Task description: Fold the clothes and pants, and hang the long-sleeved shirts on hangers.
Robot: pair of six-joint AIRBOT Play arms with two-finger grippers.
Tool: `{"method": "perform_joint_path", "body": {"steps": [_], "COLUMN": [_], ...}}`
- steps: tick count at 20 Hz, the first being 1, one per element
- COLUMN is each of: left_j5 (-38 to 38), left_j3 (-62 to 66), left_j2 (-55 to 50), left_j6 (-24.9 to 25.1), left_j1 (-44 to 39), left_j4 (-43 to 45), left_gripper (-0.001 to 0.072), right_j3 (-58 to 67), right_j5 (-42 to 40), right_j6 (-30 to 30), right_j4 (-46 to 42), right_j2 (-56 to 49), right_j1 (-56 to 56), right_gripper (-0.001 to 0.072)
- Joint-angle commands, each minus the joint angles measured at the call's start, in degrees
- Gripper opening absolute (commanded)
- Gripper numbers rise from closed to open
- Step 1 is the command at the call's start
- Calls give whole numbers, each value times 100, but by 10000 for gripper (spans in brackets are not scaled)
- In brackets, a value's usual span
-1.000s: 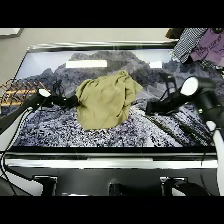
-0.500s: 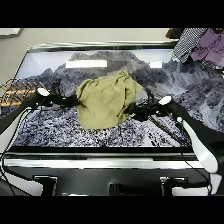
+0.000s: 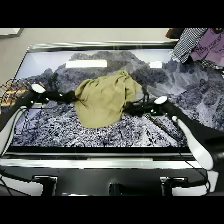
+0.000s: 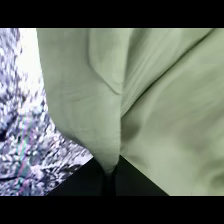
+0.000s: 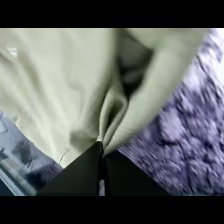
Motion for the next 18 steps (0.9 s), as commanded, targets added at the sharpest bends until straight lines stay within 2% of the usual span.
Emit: {"method": "perform_joint_path", "body": {"steps": [1,5,8,14,18], "left_j5": [4,4,4,-15,-24], "left_j3": [658,2114,2881,3016,3014], "left_j2": [706,1812,2763,4730,5410], "left_j6": [0,0,0,-9,-844], "left_j1": [164,332,407,409,409], "left_j4": [90,90,94,533,1032], "left_gripper": [17,17,18,19,19], "right_j3": [1045,3040,4070,4452,4452], "right_j5": [20,345,474,756,1080], "right_j6": [332,828,977,1351,2149], "right_j4": [-645,-1718,-2177,-2234,-2306], "right_j2": [789,1786,2610,4413,4944], "right_j1": [-214,-214,-214,-214,-214], "right_gripper": [25,25,25,25,25]}}
